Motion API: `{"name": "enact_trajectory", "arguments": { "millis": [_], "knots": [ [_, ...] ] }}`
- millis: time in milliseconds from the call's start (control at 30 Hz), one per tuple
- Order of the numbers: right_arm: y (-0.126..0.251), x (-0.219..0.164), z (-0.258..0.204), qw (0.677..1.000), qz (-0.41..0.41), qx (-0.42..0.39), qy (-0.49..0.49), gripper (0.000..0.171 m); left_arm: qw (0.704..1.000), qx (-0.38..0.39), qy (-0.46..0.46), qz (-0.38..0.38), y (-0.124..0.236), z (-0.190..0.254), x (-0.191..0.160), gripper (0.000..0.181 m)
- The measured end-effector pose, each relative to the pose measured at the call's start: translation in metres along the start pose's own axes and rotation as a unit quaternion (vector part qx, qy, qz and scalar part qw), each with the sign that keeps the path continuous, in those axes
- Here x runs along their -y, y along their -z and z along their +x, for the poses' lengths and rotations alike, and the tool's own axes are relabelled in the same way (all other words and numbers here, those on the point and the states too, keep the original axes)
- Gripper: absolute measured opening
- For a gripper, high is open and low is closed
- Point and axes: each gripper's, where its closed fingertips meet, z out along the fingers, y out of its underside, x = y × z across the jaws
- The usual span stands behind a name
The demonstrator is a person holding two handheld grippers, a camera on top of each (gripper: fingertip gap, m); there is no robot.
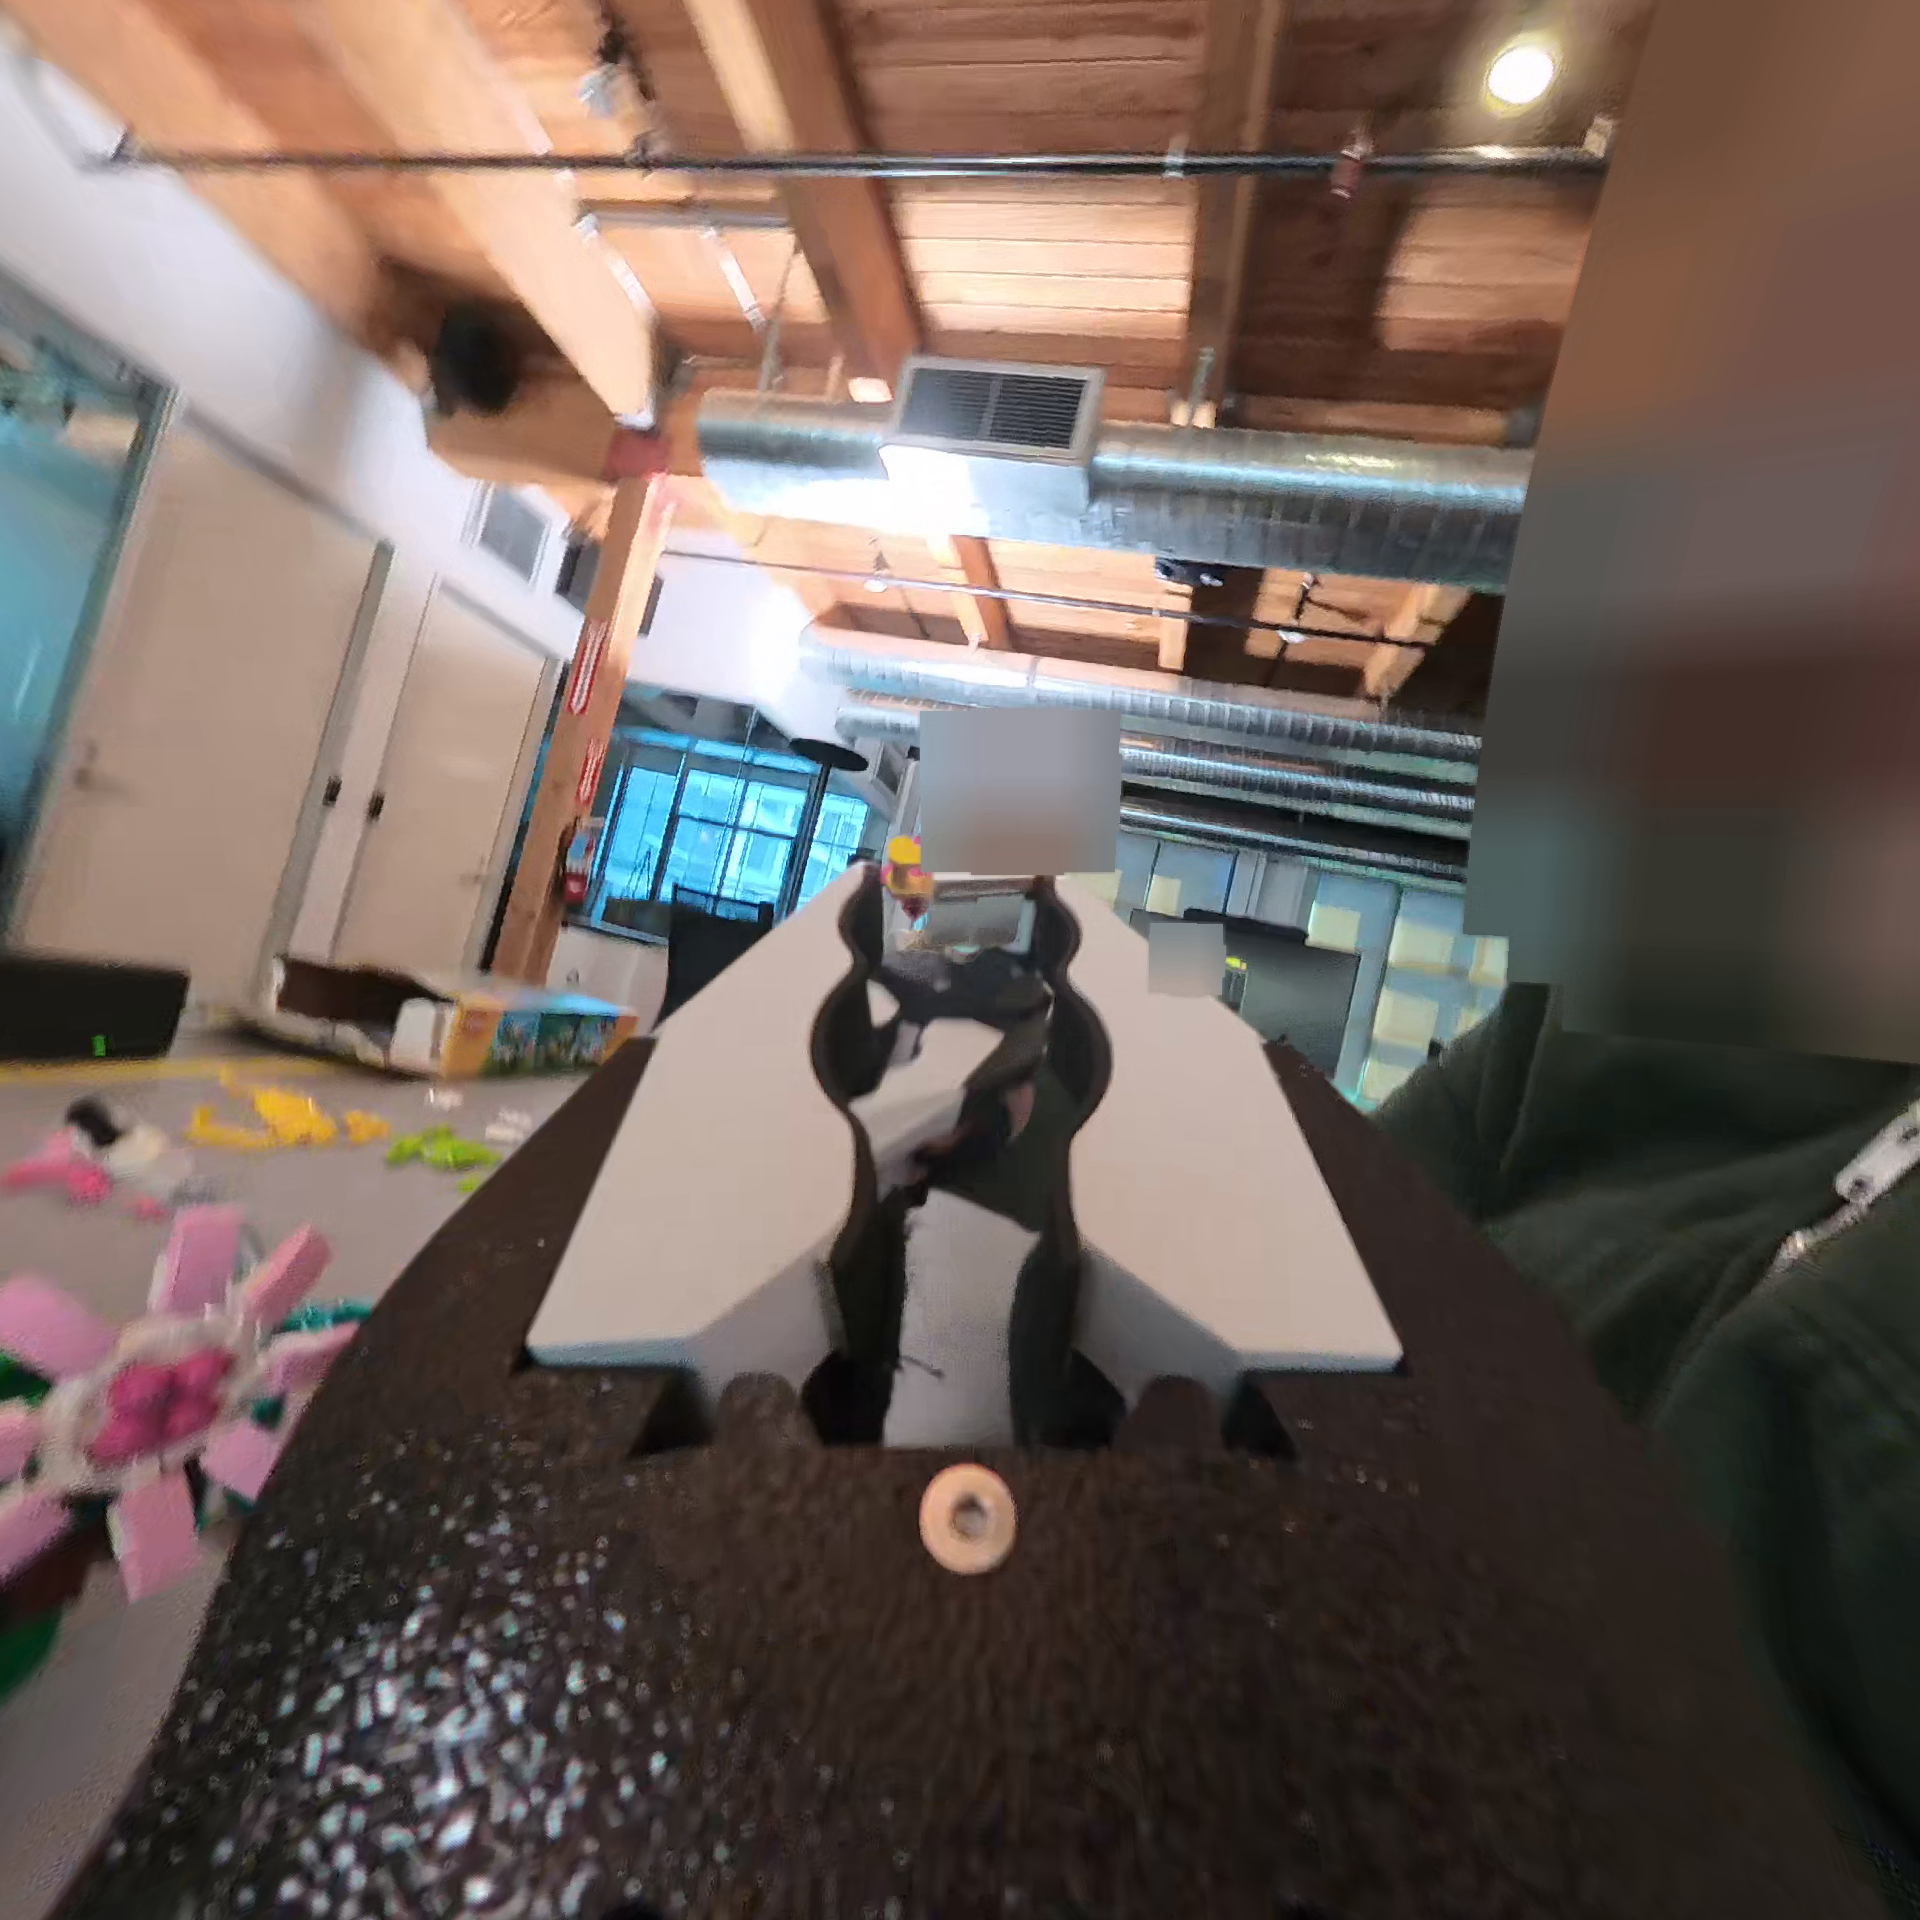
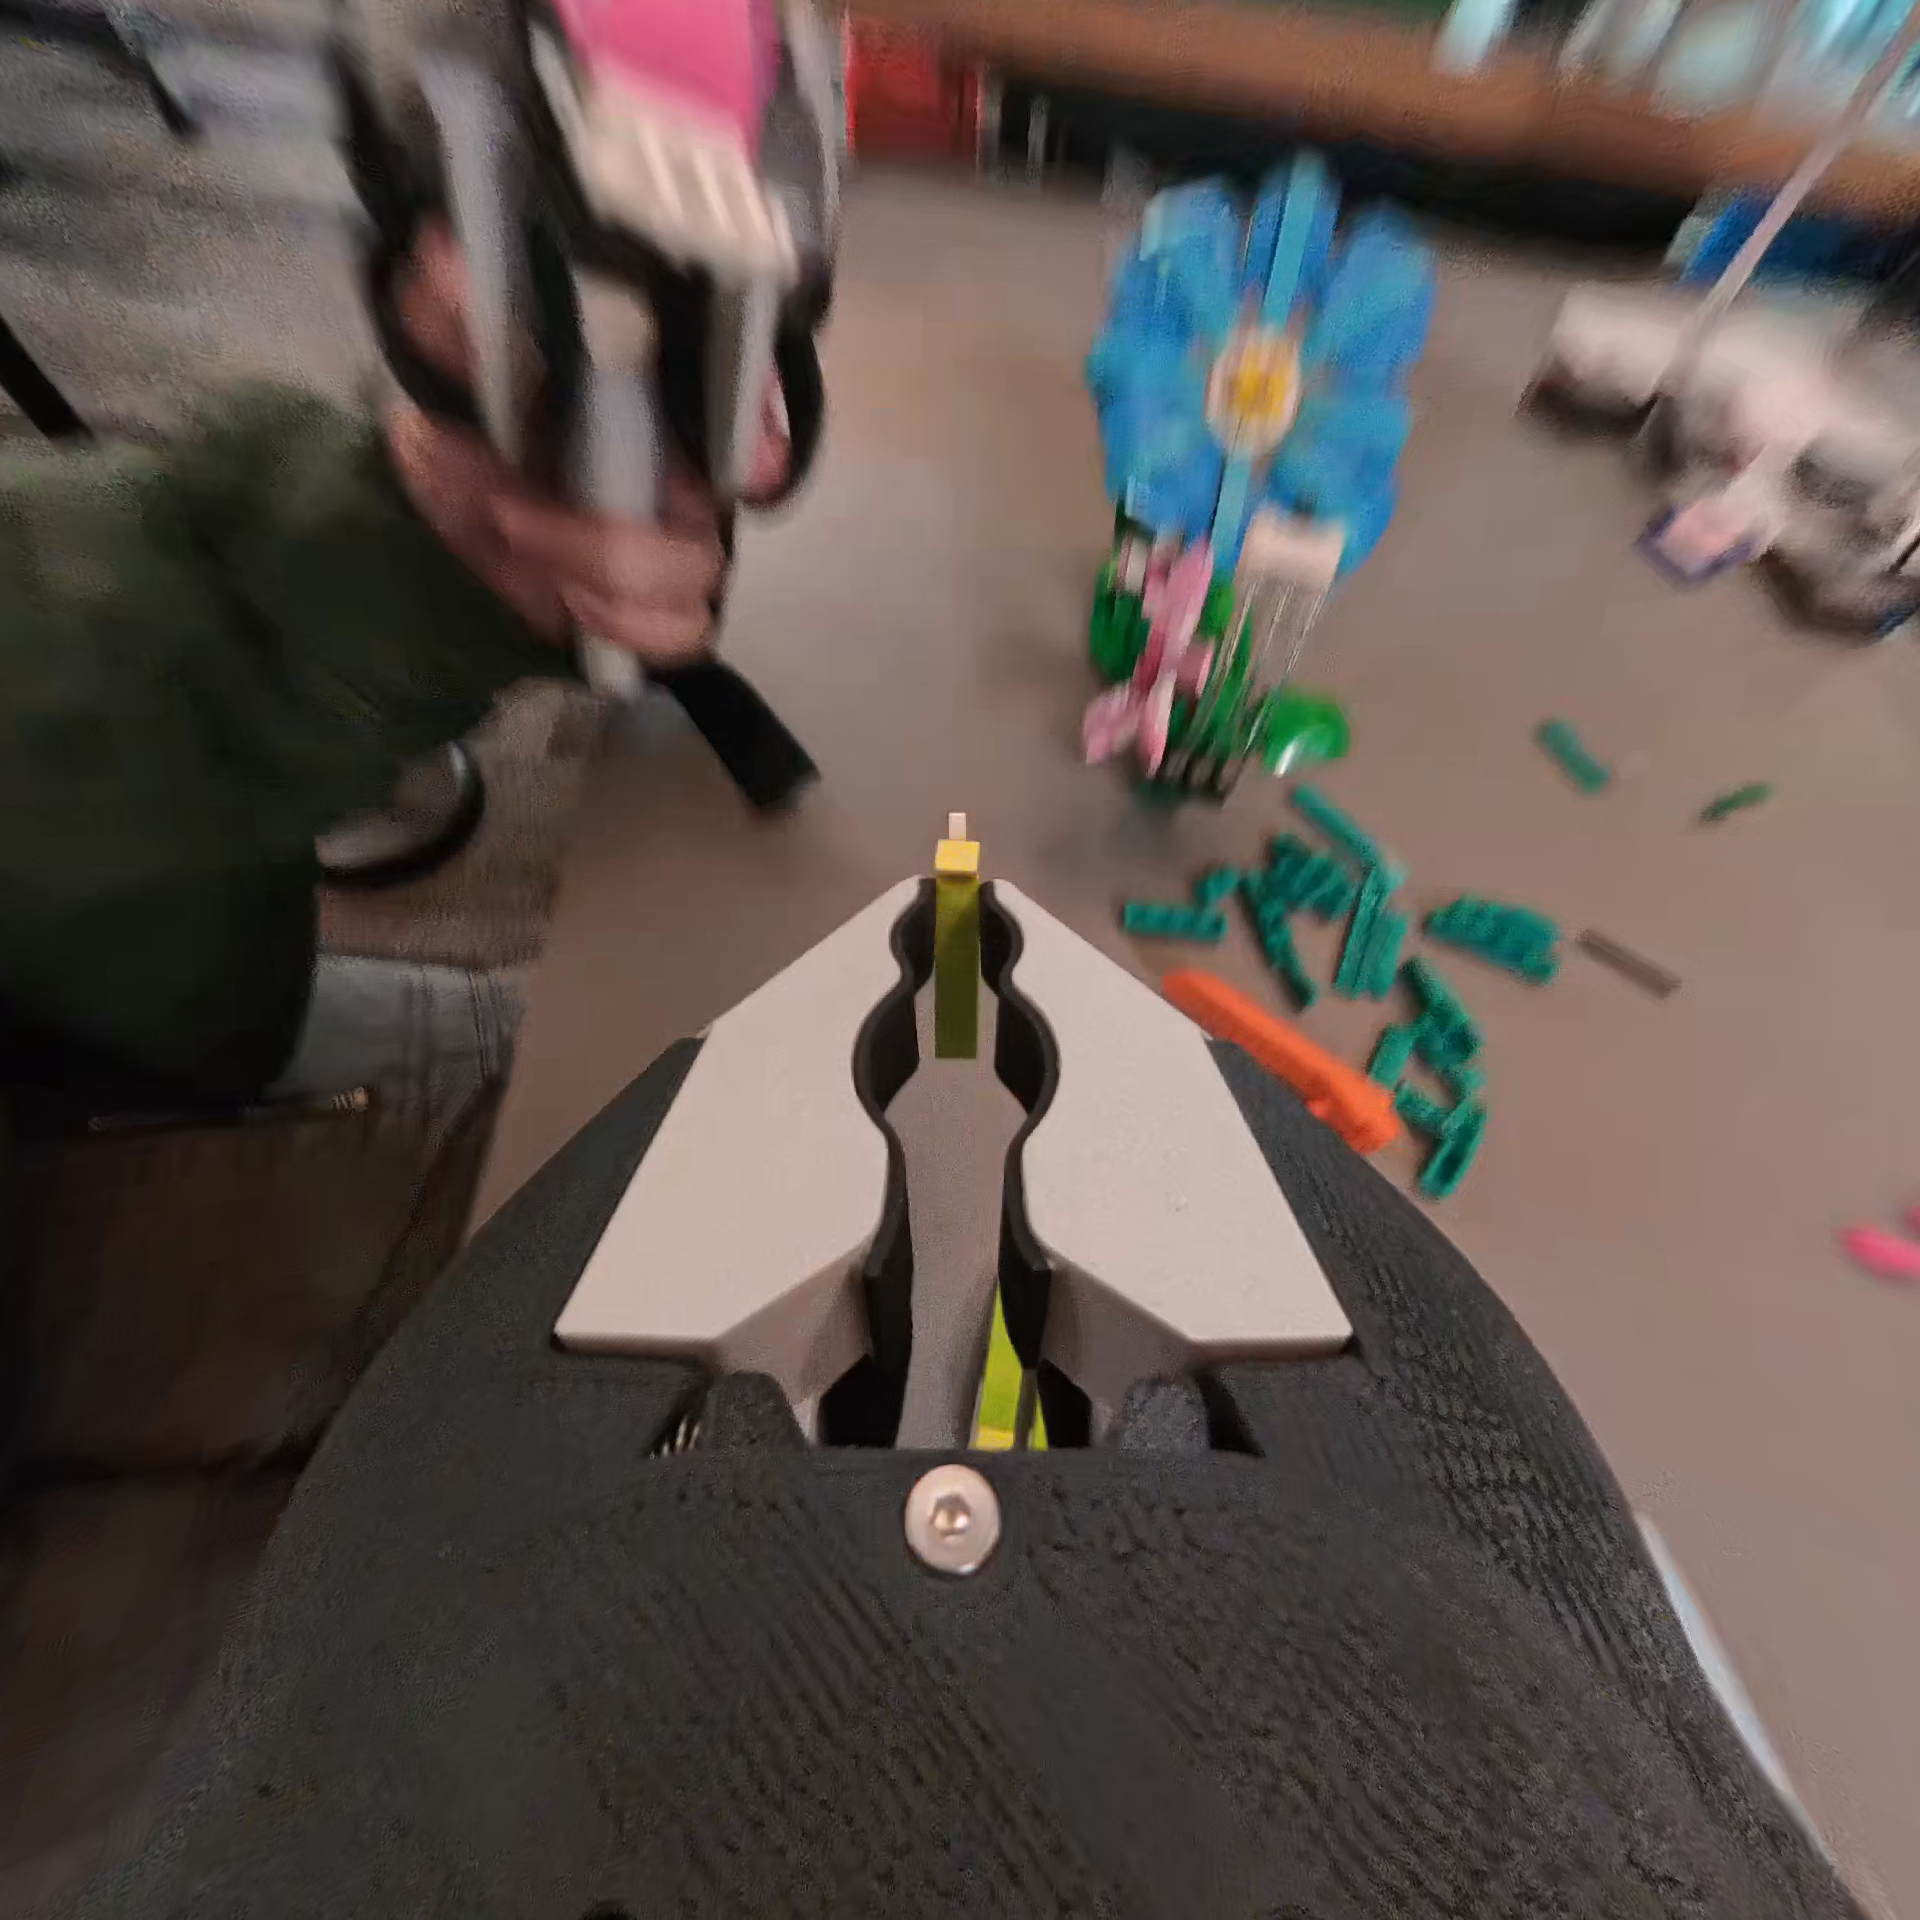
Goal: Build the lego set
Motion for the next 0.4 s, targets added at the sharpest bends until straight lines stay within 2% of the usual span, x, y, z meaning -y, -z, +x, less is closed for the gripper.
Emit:
{"name": "enact_trajectory", "arguments": {
  "millis": [33,167,400],
  "knots": [
    [0.013,0.019,-0.003,0.999,0.029,-0.003,0.022,0.006,0.999,-0.016,-0.032,0.0,-0.001,0.007,0.001,0.027],
    [0.044,0.061,-0.018,0.992,0.038,0.009,0.12,0.006,0.991,-0.052,-0.119,-0.026,-0.009,0.022,-0.008,0.027],
    [0.048,0.061,-0.043,0.974,-0.039,0.08,0.21,0.006,0.987,-0.097,-0.12,-0.045,-0.02,0.031,-0.021,0.027]
  ]
}}
